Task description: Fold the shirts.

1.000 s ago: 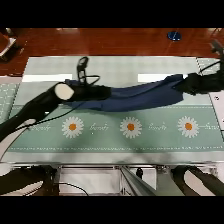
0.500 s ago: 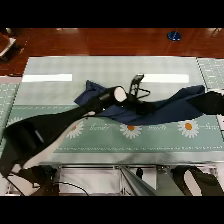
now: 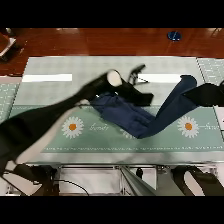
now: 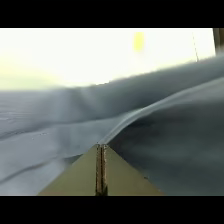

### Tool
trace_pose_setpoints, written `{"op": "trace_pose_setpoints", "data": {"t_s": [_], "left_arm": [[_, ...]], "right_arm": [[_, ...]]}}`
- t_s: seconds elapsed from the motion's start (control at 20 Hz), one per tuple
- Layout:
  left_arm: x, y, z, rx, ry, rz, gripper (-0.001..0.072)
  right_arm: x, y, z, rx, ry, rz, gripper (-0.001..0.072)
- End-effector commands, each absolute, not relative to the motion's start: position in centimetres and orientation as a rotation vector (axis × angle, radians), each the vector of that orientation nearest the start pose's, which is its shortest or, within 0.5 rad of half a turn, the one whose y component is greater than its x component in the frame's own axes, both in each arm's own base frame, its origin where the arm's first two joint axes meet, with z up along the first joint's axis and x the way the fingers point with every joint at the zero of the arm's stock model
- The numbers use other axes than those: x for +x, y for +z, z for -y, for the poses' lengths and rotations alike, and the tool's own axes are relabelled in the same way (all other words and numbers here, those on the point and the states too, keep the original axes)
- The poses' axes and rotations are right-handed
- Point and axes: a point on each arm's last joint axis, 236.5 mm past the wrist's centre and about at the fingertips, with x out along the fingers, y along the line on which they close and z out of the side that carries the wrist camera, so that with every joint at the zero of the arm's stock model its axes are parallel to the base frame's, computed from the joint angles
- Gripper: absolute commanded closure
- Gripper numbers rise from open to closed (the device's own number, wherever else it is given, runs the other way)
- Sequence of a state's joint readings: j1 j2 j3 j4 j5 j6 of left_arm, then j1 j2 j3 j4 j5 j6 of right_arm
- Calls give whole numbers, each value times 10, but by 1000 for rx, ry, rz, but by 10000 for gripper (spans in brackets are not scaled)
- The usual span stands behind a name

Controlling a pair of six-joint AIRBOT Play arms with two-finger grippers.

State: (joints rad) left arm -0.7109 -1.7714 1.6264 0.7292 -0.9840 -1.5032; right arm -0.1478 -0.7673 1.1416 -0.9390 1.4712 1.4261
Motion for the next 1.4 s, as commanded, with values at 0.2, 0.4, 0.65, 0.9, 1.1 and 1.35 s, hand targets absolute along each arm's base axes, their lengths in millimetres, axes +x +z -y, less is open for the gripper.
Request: {"op": "trace_pose_setpoints", "data": {"t_s": [0.2,0.4,0.65,0.9,1.1,1.35], "left_arm": [[356,148,212,-256,-593,-942,682],[289,141,119,-277,-360,-845,681],[232,105,95,-423,-256,-810,681],[232,83,94,-437,-241,-831,681],[240,78,96,-459,-237,-847,681],[243,77,98,-469,-239,-853,681]], "right_arm": [[336,167,-220,290,717,-1040,682],[364,118,-302,239,818,-1138,682],[401,48,-355,280,791,-1218,681],[399,26,-359,324,795,-1295,87],[405,88,-253,320,715,-1289,88],[350,97,-92,208,282,-1223,89]]}}
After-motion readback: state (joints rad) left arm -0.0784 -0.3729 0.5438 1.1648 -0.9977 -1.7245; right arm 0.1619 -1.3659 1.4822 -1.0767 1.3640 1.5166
